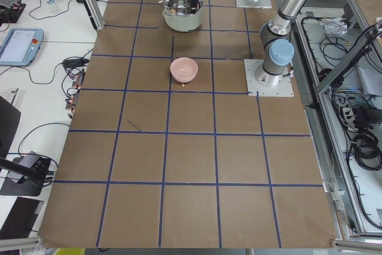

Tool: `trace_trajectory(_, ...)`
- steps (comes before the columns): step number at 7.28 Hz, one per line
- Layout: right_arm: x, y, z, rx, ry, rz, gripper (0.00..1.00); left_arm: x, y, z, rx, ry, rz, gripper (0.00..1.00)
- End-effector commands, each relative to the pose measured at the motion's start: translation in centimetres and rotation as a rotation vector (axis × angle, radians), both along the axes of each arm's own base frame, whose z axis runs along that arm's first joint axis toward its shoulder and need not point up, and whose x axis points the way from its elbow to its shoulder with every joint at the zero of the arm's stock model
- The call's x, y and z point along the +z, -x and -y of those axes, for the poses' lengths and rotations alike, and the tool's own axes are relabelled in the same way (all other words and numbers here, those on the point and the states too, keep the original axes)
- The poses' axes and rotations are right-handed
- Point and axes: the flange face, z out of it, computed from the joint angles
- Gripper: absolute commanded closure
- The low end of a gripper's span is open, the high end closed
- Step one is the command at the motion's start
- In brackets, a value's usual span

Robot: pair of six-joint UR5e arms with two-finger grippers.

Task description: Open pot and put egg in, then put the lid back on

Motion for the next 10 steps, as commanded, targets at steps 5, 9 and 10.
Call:
trace_trajectory(5,-0.1,0.2,0.1,0.0,0.002,-0.01,0.68,0.8,0.7,4.4,-0.099,0.045,-0.053,0.0)
trace_trajectory(9,-0.1,0.2,0.1,0.004,0.004,-0.012,0.67,-0.7,2.6,4.2,-0.127,0.02,-0.046,0.0)
trace_trajectory(10,-0.1,0.7,0.1,0.026,0.006,-0.019,0.67,-0.8,2.6,4.1,-0.128,0.023,-0.042,0.0)
